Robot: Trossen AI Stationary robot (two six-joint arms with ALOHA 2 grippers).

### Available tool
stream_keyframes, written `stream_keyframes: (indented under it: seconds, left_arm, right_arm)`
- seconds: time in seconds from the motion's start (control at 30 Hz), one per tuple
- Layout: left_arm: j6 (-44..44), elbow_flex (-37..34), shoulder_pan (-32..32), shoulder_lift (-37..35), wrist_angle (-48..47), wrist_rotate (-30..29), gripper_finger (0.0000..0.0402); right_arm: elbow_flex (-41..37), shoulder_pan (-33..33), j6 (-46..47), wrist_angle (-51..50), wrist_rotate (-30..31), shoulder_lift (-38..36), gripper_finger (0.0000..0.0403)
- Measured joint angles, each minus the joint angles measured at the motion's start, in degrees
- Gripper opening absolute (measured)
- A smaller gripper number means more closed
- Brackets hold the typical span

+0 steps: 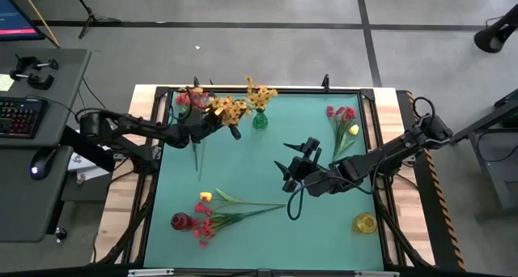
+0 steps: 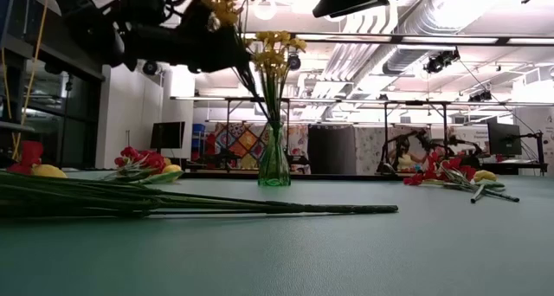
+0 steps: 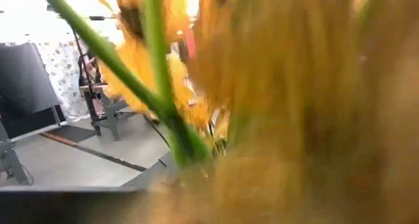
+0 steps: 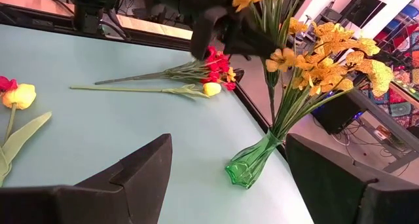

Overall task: Sort flowers into vase by color
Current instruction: Put the bottom yellow flower into the green vase

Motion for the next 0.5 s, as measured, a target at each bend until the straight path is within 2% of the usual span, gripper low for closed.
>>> stream_keyframes:
  seconds: [0.3,0.4,0.5]
  left_arm:
    - [-0.1,0.0,0.0,-3.47,-0.95,0.02,0.0128]
    - [-0.09,0.0,0.0,-3.62,-0.64,-0.04,0.0111]
    - [-0.04,1.07,0.0,-3.66,-1.39,-0.48,0.0075]
  right_arm:
    - [0.0,-0.02,0.0,0.0,0.02,0.0,0.0286]
    - [0.0,-0.02,0.0,0.0,0.03,0.0,0.0286]
    - [0.0,-0.04,0.0,0.0,0.02,0.0,0.0286]
